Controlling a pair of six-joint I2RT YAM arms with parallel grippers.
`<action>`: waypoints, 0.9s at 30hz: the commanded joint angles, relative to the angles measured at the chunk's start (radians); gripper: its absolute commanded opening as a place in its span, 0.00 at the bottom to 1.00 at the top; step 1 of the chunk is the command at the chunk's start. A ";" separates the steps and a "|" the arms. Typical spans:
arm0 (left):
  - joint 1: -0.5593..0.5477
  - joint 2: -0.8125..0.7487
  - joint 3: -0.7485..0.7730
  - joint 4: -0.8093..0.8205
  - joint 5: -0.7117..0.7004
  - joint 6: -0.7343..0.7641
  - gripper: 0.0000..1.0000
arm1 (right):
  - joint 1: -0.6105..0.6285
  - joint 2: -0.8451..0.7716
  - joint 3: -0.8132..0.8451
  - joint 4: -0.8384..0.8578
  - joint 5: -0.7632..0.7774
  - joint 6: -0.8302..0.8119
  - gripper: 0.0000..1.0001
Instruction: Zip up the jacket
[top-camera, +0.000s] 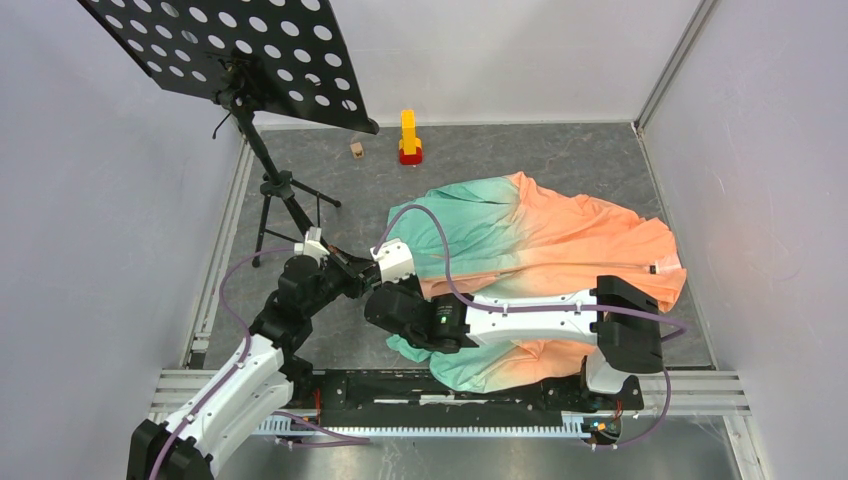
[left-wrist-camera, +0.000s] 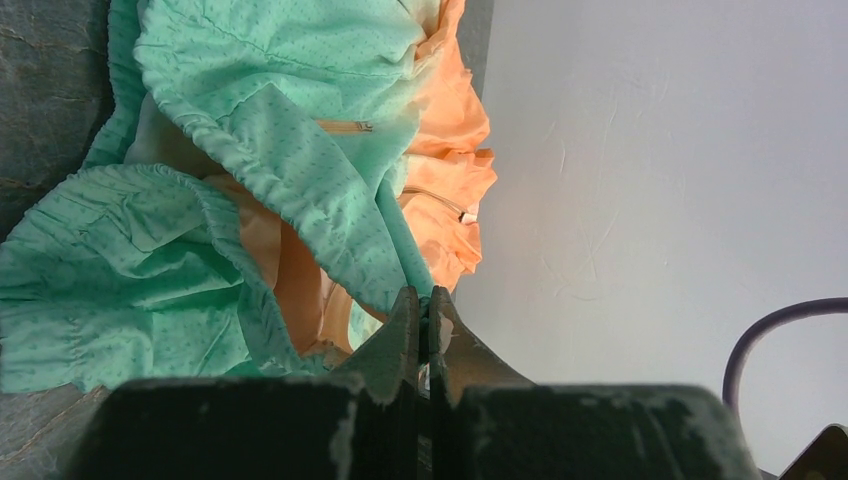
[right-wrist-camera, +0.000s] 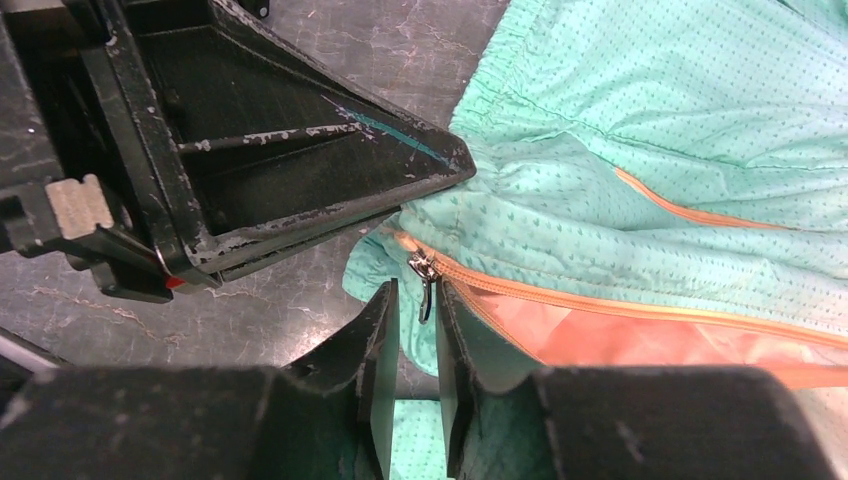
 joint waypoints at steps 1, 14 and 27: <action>-0.004 -0.013 0.002 0.052 0.022 -0.033 0.02 | 0.005 0.006 0.024 0.009 0.053 0.014 0.23; -0.004 -0.078 0.017 -0.058 -0.025 0.059 0.02 | 0.002 -0.020 -0.017 -0.029 0.150 0.030 0.00; -0.002 -0.088 0.032 -0.070 -0.045 0.192 0.02 | -0.159 -0.236 -0.379 0.397 -0.473 -0.260 0.00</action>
